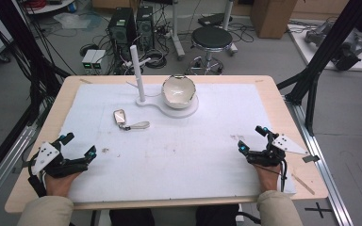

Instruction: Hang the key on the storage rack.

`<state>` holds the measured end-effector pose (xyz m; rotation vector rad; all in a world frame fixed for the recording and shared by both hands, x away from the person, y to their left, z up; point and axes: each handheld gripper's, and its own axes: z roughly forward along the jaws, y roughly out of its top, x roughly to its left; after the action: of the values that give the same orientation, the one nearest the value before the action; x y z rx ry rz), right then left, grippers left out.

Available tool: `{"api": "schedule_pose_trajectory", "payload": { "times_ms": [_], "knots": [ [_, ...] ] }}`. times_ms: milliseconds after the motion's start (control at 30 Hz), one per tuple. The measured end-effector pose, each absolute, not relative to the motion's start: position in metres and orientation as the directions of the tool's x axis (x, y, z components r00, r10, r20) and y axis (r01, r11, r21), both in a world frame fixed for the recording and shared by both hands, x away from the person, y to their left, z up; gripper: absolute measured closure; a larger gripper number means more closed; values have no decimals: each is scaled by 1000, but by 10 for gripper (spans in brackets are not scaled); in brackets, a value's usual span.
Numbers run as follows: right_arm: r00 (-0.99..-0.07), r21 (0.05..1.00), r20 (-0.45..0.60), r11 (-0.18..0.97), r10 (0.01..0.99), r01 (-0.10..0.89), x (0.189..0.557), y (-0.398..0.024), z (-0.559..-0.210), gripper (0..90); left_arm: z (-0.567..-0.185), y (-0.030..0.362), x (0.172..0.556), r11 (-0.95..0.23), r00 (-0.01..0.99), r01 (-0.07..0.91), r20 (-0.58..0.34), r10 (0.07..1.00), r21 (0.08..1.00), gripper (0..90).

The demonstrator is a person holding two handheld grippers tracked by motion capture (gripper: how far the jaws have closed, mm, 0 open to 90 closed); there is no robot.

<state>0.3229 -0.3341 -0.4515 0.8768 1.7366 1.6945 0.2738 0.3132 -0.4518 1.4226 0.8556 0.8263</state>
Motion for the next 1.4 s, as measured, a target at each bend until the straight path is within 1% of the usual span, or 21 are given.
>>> {"api": "schedule_pose_trajectory", "payload": {
  "times_ms": [267,567,633,700,733,767,800,900,1000,1100,1167,1200,1267,1400],
  "knots": [
    [-636,997,53,-9,770,71,323,-334,-452,4,-452,314,273,-3,480,16,-5,878,1000,17],
    [-633,997,55,-12,772,72,323,-334,-452,4,-451,316,276,12,480,43,-31,877,999,17],
    [-634,997,58,-15,771,74,323,-334,-452,4,-447,318,277,-10,495,52,-17,869,999,17],
    [-634,997,55,-12,771,72,323,-334,-452,4,-433,320,282,-46,532,61,7,847,997,17],
    [-635,997,58,-15,771,72,323,-334,-452,4,-433,320,282,-46,532,61,7,847,997,17],
    [-635,997,58,-15,771,73,323,-334,-452,4,-422,321,288,-69,559,68,19,829,995,17],
    [-634,997,58,-15,771,73,323,-334,-452,4,-422,321,288,-69,559,68,19,829,995,17],
    [-635,997,60,-16,770,74,323,-334,-452,4,-402,321,298,-117,601,79,47,798,990,17],
    [-635,997,58,-15,770,73,323,-334,-452,4,-383,317,313,-164,660,99,59,749,981,17],
    [-637,997,54,-11,769,71,323,-334,-452,4,-366,311,328,-233,709,133,72,701,963,17],
    [-636,997,54,-11,770,71,323,-334,-452,4,-352,301,342,-307,748,143,100,656,941,17],
    [-636,997,54,-11,770,71,323,-334,-452,4,-352,301,342,-307,748,143,100,656,941,17],
    [-637,997,54,-11,769,72,323,-334,-452,4,-344,296,351,-362,772,148,121,624,920,17],
    [-639,997,58,-10,767,78,322,-334,-452,4,-330,284,367,-448,807,173,134,575,877,17]
  ]
}}
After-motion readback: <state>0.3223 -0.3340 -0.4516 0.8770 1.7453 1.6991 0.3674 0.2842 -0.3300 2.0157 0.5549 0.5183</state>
